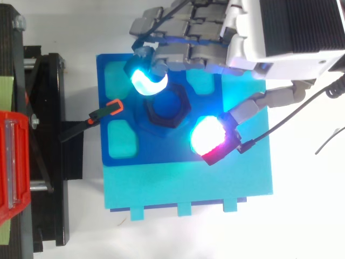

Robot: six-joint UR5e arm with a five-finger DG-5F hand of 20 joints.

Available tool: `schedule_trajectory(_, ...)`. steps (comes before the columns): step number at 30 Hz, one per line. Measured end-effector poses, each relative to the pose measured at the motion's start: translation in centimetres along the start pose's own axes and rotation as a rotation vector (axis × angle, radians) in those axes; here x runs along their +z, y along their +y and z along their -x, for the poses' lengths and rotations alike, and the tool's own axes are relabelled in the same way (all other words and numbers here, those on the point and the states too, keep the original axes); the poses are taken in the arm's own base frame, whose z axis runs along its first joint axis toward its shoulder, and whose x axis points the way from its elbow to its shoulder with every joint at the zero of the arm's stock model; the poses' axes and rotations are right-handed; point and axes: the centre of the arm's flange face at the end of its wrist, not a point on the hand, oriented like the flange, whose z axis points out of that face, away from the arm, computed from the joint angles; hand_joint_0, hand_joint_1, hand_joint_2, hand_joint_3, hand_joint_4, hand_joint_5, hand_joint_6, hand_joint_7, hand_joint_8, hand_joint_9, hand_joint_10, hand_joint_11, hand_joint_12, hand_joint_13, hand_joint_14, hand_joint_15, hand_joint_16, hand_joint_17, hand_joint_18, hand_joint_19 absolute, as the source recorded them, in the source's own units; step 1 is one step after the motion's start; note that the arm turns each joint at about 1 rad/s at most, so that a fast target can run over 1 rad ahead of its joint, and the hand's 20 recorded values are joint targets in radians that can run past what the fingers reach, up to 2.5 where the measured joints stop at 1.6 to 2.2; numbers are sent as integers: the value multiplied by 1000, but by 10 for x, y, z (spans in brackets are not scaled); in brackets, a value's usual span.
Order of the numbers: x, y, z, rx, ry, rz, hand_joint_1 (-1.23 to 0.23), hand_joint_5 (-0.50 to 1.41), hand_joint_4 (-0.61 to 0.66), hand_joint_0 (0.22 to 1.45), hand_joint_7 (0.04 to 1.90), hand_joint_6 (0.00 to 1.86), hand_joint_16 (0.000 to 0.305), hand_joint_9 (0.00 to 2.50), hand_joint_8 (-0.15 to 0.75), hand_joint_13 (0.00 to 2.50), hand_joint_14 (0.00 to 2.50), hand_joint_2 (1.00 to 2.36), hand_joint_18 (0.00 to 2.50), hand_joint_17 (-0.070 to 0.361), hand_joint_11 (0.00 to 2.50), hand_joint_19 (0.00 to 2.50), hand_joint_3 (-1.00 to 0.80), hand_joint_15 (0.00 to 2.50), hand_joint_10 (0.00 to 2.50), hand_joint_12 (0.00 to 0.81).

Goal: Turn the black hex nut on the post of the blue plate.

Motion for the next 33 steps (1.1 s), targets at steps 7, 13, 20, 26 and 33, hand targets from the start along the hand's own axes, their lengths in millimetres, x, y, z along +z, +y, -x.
schedule_trajectory(7, -3, 2, 3, -9, 12, -2, -513, -199, 235, 452, 993, 504, 60, 286, 267, 378, 8, 1000, 360, 134, 82, 563, -500, 171, 3, 359)
schedule_trajectory(13, -6, 5, 7, -24, 22, -4, -512, -199, 234, 452, 993, 504, 60, 289, 268, 380, 7, 1000, 359, 134, 84, 563, -500, 172, 3, 360)
schedule_trajectory(20, -9, 8, 10, -42, 33, -8, -512, -199, 234, 453, 993, 504, 60, 285, 266, 380, 9, 1000, 357, 134, 91, 563, -500, 175, 4, 360)
schedule_trajectory(26, -9, 9, 10, -46, 35, -7, -513, -199, 230, 453, 997, 504, 60, 286, 266, 381, 7, 1000, 360, 134, 83, 563, -500, 172, 3, 359)
schedule_trajectory(33, -11, 11, 11, -47, 41, -7, -513, -199, 234, 453, 996, 504, 60, 286, 266, 381, 7, 1000, 361, 134, 91, 563, -500, 172, 4, 359)
